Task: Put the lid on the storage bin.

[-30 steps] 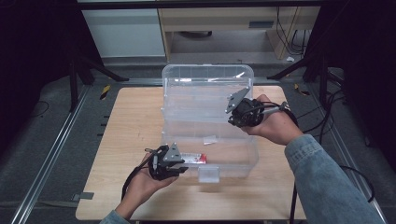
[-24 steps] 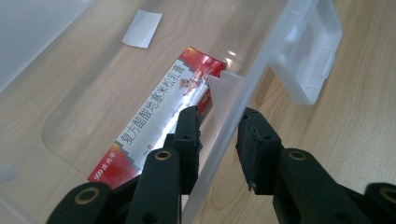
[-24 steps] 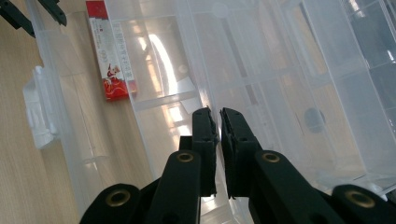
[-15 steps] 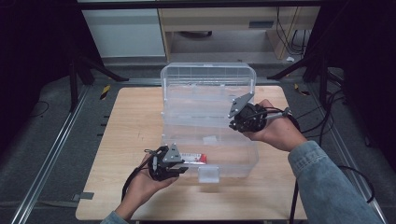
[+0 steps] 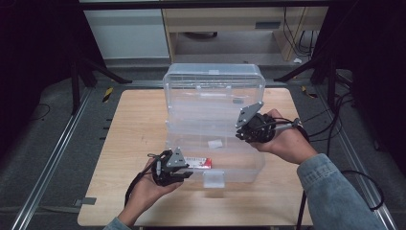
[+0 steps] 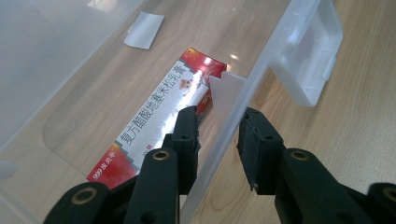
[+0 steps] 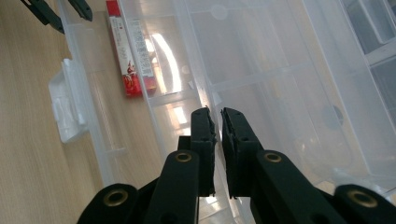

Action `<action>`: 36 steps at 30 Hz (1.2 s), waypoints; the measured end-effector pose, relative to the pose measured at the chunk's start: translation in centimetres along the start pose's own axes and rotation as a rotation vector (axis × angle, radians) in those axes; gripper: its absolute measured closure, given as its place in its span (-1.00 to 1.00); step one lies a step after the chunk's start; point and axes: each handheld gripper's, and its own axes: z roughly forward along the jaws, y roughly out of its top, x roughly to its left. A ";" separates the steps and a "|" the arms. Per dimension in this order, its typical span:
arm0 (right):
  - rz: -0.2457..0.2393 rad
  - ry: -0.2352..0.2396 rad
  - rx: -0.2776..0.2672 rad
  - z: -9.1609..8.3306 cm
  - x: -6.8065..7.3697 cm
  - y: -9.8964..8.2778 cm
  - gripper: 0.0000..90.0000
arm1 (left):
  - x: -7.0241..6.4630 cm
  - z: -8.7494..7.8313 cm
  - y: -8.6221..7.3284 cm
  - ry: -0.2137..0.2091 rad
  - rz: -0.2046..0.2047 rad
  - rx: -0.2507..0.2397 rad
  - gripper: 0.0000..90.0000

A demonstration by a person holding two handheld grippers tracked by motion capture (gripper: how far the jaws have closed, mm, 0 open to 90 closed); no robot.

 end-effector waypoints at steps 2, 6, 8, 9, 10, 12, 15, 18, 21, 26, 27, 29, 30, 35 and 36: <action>0.006 0.001 -0.007 0.0 0.2 -0.2 0.85 | 0.0 0.0 0.0 -0.003 -0.001 0.000 0.52; 0.015 0.001 -0.011 0.0 0.6 -0.4 0.83 | 0.0 0.0 0.0 -0.005 -0.005 0.001 0.51; 0.019 -0.003 -0.014 0.1 0.8 -0.5 0.82 | 0.0 0.0 0.0 -0.005 -0.006 0.001 0.51; 0.014 -0.004 -0.010 0.0 0.9 -0.5 0.81 | 0.0 0.0 0.0 -0.004 -0.007 0.003 0.51; 0.008 -0.009 -0.011 0.1 1.0 -0.5 0.81 | 0.0 -0.1 0.1 0.000 -0.010 0.006 0.49; 0.006 -0.010 -0.011 0.1 1.0 -0.6 0.81 | -0.1 -0.1 0.1 0.004 -0.012 0.006 0.48; 0.006 -0.015 -0.016 0.1 1.0 -0.6 0.80 | -0.1 -1.0 0.1 0.032 -0.027 0.008 0.19; 0.004 -0.010 -0.014 0.1 1.0 -0.7 0.80 | -0.3 -2.5 0.3 0.028 -0.045 -0.043 0.09; 0.010 -0.007 -0.013 0.1 1.1 -0.7 0.80 | -0.7 -4.0 0.5 0.024 -0.064 -0.089 -0.07; 0.006 -0.014 -0.015 0.2 1.2 -0.8 0.79 | -1.1 -6.4 0.8 0.031 -0.116 -0.179 -0.26; 0.004 -0.015 -0.015 0.2 1.2 -0.8 0.78 | -1.0 -6.8 0.8 0.030 -0.121 -0.196 -0.28; 0.005 -0.014 -0.013 0.2 1.3 -0.8 0.78 | -0.7 -7.6 0.9 0.032 -0.129 -0.213 -0.30; 0.006 -0.013 -0.011 0.2 1.3 -0.8 0.78 | -0.4 -8.1 0.9 0.032 -0.133 -0.223 -0.31; 0.005 -0.004 -0.019 0.3 1.4 -1.1 0.77 | 0.6 -10.0 1.0 0.063 -0.139 -0.253 -0.28; 0.005 -0.002 -0.016 0.3 1.5 -1.1 0.77 | 0.8 -10.3 1.0 0.068 -0.141 -0.258 -0.25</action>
